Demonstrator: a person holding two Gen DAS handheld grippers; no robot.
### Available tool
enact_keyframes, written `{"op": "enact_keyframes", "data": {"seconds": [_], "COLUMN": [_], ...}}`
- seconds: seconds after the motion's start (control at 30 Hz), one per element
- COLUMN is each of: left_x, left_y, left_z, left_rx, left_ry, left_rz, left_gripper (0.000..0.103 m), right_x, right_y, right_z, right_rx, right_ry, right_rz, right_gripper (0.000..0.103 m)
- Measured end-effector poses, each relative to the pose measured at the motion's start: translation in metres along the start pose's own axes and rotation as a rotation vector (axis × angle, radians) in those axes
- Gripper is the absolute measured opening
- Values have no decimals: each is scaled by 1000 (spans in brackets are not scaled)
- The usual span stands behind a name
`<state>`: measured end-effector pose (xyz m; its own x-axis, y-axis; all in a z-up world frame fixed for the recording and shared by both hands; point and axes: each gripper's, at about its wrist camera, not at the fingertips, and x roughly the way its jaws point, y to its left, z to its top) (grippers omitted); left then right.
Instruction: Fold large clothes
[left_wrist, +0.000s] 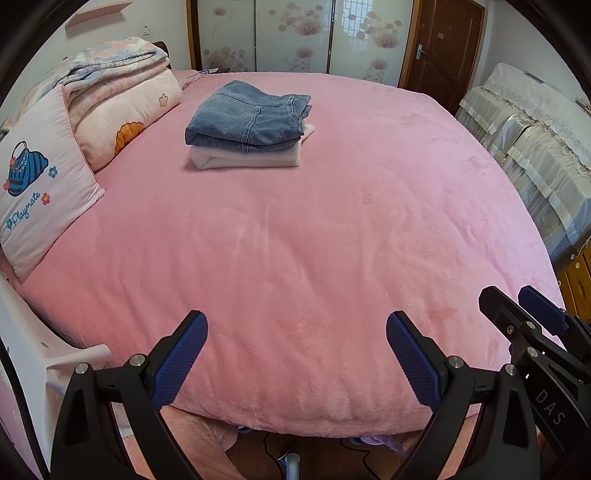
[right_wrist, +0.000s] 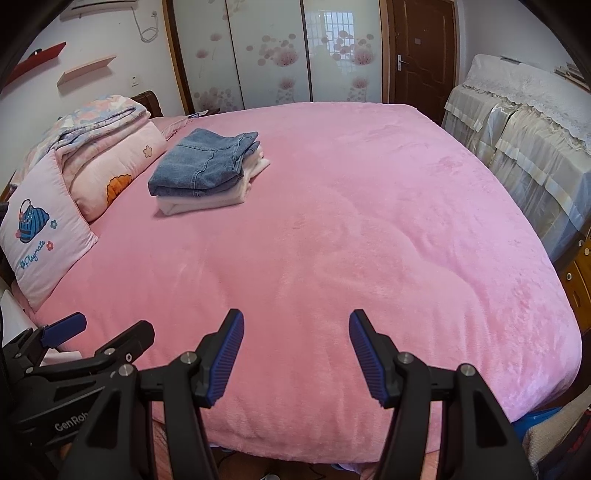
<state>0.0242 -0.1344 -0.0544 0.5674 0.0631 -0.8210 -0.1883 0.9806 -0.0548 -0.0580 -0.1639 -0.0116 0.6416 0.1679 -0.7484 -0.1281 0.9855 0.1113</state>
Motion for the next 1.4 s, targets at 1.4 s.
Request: {"op": "enact_keyframes", "data": {"seconds": [1.4], "left_x": [0], "left_y": [-9], "left_z": [-1], "left_rx": [-3], "left_ry": [11], "left_rz": [6], "left_gripper": [97], "right_x": [0], "right_y": [-4], "right_z": [0], "right_rx": [-7], "right_ry": [-14], "right_rz": [-14], "right_gripper": [60]}}
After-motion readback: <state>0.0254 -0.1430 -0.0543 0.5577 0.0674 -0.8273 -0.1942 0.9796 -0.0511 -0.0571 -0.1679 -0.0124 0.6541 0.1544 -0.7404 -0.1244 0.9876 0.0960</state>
